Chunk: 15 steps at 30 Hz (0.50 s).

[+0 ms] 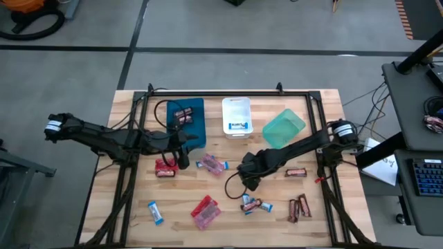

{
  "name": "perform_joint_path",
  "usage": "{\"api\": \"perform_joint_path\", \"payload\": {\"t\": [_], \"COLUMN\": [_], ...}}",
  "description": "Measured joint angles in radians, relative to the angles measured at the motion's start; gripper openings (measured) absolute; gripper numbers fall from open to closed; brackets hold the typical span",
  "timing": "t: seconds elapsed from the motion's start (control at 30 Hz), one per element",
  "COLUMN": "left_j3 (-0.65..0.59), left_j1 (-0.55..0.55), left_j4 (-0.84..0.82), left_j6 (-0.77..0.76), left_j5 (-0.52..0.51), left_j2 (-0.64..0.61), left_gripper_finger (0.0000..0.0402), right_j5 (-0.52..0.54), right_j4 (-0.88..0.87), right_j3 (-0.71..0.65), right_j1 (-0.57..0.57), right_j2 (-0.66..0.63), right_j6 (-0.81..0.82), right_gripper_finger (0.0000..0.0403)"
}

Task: Sort candy
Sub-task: Put the white chocolate into the white bin

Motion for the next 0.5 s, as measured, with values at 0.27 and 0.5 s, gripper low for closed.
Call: {"api": "perform_joint_path", "payload": {"t": [0.27, 0.5], "left_j3": [0.0, -0.001], "left_j1": [0.0, 0.001], "left_j4": [0.0, 0.0], "left_j6": [0.0, 0.0], "left_j5": [0.0, -0.02], "left_j2": [0.0, 0.0], "left_gripper_finger": [0.0128, 0.0128], "right_j5": [-0.002, -0.002], "right_j4": [0.007, 0.006], "right_j3": [0.002, -0.002], "right_j1": [-0.011, -0.012], "right_j2": [0.059, 0.041], "right_j6": [-0.005, -0.006], "right_gripper_finger": [0.0214, 0.0138]}}
